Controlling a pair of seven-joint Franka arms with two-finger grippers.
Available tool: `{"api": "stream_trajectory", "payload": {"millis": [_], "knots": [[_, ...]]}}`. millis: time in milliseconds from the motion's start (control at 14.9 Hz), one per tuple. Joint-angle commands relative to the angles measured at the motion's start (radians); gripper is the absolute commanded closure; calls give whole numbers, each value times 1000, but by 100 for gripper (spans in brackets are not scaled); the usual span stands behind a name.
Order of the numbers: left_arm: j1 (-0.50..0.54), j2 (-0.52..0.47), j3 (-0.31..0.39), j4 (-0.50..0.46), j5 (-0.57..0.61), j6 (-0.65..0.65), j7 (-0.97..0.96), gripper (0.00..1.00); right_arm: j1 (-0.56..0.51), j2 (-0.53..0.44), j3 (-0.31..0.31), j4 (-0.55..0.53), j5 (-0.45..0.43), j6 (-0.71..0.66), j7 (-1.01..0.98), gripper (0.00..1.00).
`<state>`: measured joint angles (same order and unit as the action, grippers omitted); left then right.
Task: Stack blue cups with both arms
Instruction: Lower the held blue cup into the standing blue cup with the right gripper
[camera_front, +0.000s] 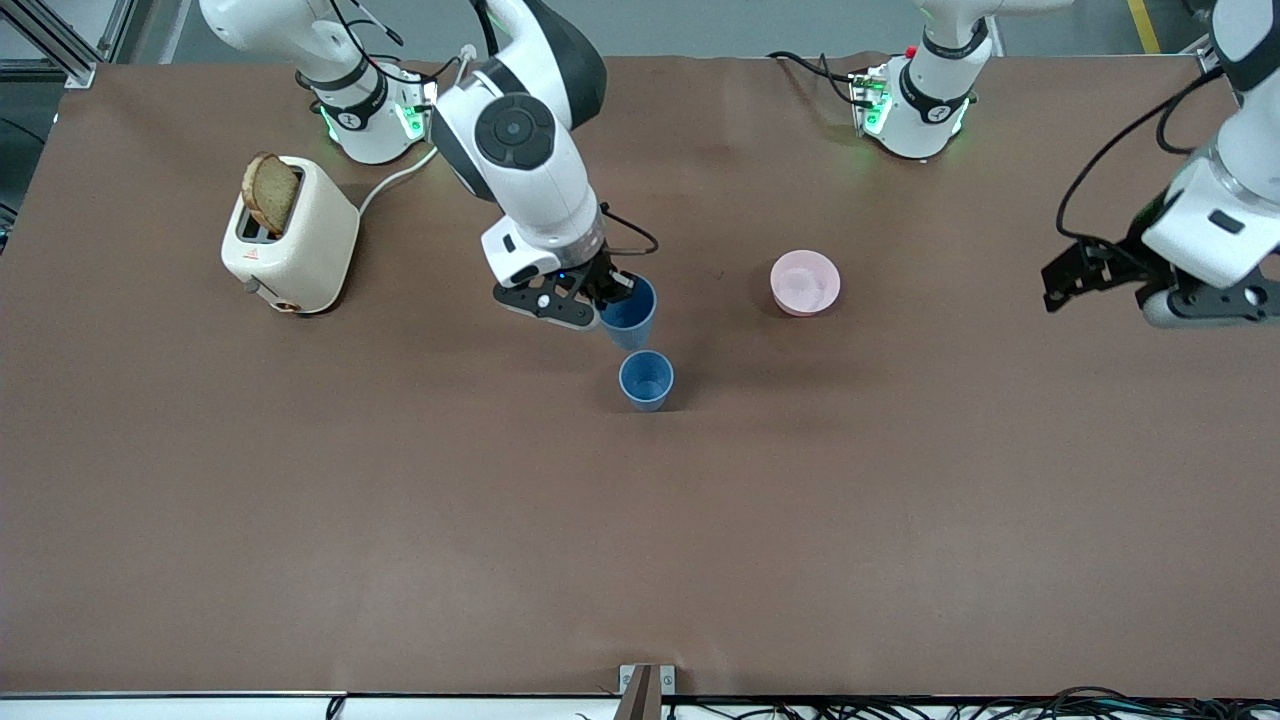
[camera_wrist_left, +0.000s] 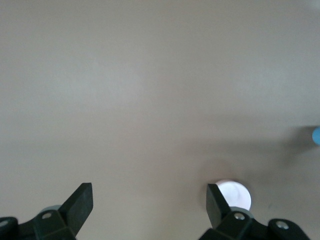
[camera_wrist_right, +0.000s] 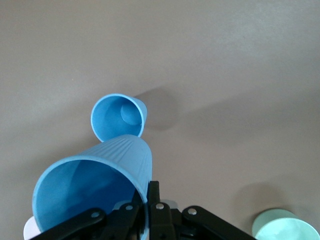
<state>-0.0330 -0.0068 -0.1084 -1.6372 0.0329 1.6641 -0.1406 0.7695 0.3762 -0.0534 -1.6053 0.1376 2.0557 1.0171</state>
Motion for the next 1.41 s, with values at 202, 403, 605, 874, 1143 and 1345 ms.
{"api": "stream_trajectory", "payload": {"millis": [202,403,605,874,1143,1345], "knots": [[-2,-90,3,-92,-22,-12,15,0,-6,70,-13,28,-4,99,15,100],[-5,-88,1,-69,-22,-18,13,0,-9,85,-14,27,-4,116,12,100],[-4,-87,1,-67,-25,-18,15,0,-1,105,-14,25,-3,153,14,99],[-1,-76,1,-61,-25,-15,15,0,7,127,-14,19,-4,165,14,98],[-2,-55,3,-41,-25,-9,13,0,14,148,-13,18,-3,193,14,93],[-1,-52,3,-35,-25,-7,13,0,13,150,-13,18,-1,187,17,53]]}}
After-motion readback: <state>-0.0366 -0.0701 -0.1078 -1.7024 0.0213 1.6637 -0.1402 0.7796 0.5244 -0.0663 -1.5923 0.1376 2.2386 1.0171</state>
